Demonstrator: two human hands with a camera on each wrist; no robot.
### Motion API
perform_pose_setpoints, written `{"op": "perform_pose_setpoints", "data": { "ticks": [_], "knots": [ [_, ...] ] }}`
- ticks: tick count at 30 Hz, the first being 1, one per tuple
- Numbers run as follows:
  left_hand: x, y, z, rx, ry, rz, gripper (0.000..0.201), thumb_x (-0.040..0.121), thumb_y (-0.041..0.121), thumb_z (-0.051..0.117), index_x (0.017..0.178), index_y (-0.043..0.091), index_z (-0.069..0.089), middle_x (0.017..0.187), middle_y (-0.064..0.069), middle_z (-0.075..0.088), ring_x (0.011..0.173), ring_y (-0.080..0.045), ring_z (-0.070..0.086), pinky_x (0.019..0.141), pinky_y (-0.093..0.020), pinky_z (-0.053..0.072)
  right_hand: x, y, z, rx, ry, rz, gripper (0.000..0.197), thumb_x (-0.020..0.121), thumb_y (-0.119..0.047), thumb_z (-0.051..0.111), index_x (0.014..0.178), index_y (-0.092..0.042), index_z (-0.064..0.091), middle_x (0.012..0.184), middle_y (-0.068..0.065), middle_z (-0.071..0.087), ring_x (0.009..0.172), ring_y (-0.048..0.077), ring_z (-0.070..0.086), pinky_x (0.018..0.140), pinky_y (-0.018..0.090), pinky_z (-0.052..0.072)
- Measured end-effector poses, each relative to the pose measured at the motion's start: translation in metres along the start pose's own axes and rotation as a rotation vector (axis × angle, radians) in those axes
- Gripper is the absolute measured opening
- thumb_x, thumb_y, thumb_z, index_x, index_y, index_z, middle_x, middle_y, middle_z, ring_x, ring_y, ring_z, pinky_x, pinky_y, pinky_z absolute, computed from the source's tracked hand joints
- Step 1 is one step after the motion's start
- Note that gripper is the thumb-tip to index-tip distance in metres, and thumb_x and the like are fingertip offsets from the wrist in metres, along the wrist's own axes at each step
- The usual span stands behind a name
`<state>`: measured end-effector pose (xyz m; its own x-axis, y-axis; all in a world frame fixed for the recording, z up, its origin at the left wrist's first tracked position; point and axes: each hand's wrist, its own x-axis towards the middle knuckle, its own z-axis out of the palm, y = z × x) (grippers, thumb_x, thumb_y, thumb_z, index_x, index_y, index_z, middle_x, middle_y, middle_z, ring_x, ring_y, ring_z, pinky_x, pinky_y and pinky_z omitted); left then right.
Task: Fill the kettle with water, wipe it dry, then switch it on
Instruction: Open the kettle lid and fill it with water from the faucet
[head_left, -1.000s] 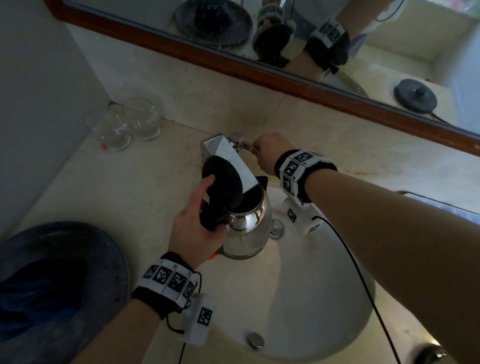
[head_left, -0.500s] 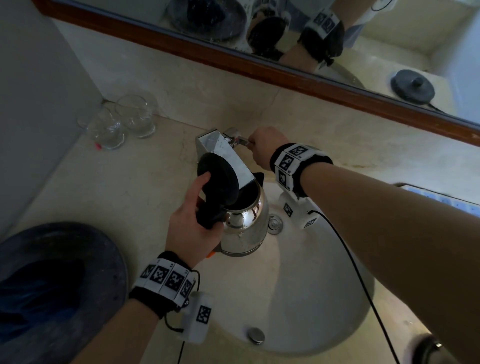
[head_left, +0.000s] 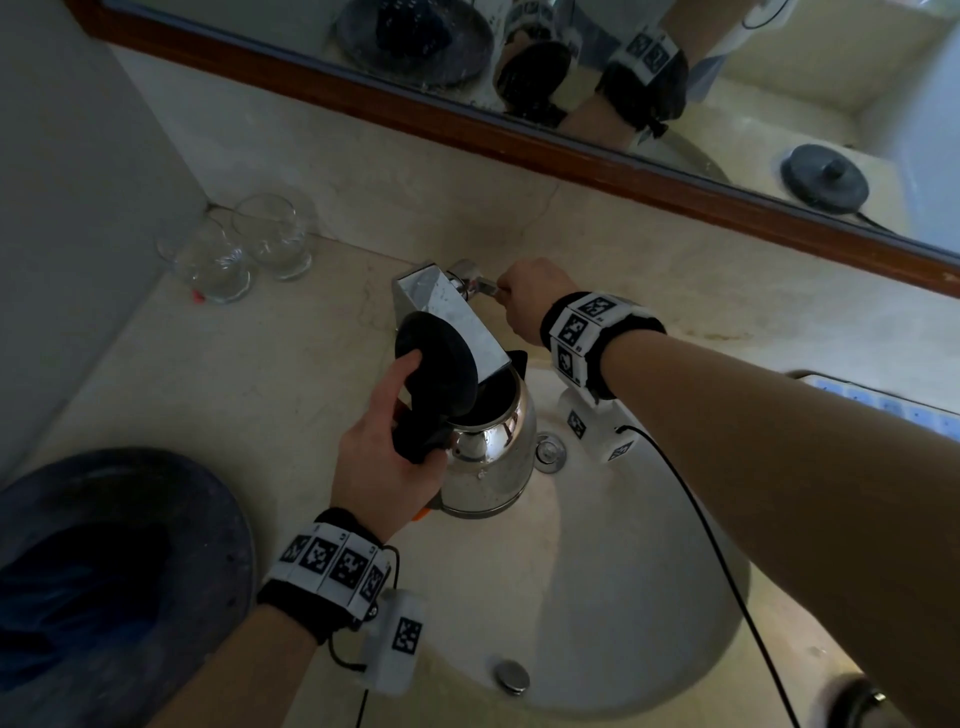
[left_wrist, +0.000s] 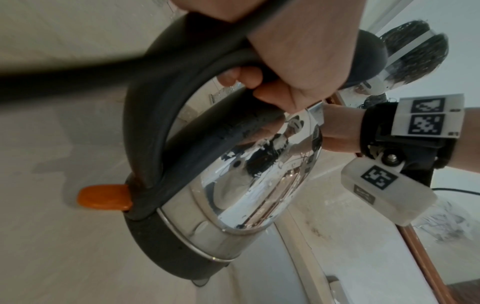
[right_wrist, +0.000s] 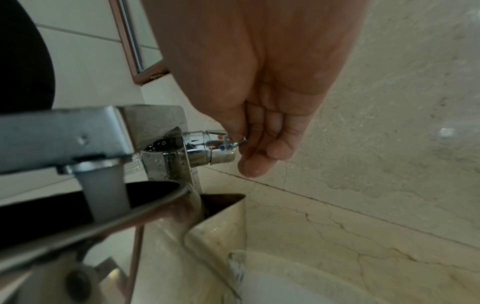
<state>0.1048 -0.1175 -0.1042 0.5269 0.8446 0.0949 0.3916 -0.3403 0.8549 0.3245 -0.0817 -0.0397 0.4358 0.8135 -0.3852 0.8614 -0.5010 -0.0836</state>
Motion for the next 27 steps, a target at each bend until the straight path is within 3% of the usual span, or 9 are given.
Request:
{"op": "perform_pose_setpoints", "data": {
  "ticks": [6,9,13,16,19,27],
  "knots": [
    [0.0004,0.0007,0.0027,0.006,0.011,0.004,0.093,0.065,0.002,0.074,0.130,0.047,0.026,0.069,0.016,0.055,0.055,-0.009,0.060,0.055,-0.014,0.047,0.0029,0.0005,0.0017,0.004,-0.003,0.002,0.024,0.098,-0.013,0.048,0.110,-0.003,0.066,0.087,0.008,0.053,0.079,0.023,0.050,0.069,0.025,0.038],
    [0.0007,-0.0013,0.0032,0.007,-0.001,0.007,0.095,0.065,0.003,0.074,0.129,0.051,0.023,0.070,0.011,0.059,0.056,-0.011,0.060,0.054,-0.009,0.045,0.0044,0.0009,0.0025,0.004,-0.006,0.002,0.023,0.098,-0.014,0.049,0.110,-0.004,0.066,0.087,0.008,0.054,0.079,0.022,0.051,0.069,0.025,0.038],
    [0.0021,0.0003,0.0027,0.010,0.000,0.012,0.095,0.065,0.003,0.075,0.129,0.050,0.023,0.071,0.015,0.057,0.055,-0.009,0.060,0.054,-0.008,0.045,0.0046,0.0014,0.0020,0.000,-0.005,-0.004,0.024,0.098,-0.013,0.048,0.110,-0.003,0.066,0.090,0.012,0.058,0.079,0.022,0.050,0.069,0.025,0.038],
    [0.0018,0.0007,0.0036,0.005,-0.001,0.006,0.095,0.065,0.003,0.075,0.128,0.051,0.022,0.071,0.015,0.056,0.058,-0.007,0.061,0.055,-0.013,0.047,0.0045,0.0015,0.0024,-0.002,-0.004,-0.006,0.025,0.098,-0.014,0.048,0.113,-0.003,0.065,0.089,0.009,0.054,0.080,0.021,0.049,0.070,0.025,0.038],
    [0.0014,0.0012,0.0044,-0.002,-0.002,-0.005,0.094,0.066,0.003,0.075,0.129,0.050,0.024,0.071,0.014,0.057,0.060,-0.008,0.061,0.057,-0.016,0.049,0.0046,0.0019,0.0030,-0.005,0.003,-0.014,0.026,0.099,-0.015,0.048,0.115,-0.003,0.064,0.097,0.014,0.060,0.082,0.021,0.048,0.070,0.026,0.038],
    [0.0015,0.0018,0.0040,0.002,0.001,0.003,0.093,0.066,0.003,0.076,0.131,0.047,0.026,0.071,0.015,0.056,0.058,-0.009,0.061,0.056,-0.017,0.050,0.0043,0.0013,0.0031,-0.003,-0.002,-0.004,0.025,0.098,-0.015,0.049,0.114,-0.003,0.064,0.089,0.008,0.051,0.081,0.021,0.048,0.070,0.026,0.038]
  ]
}}
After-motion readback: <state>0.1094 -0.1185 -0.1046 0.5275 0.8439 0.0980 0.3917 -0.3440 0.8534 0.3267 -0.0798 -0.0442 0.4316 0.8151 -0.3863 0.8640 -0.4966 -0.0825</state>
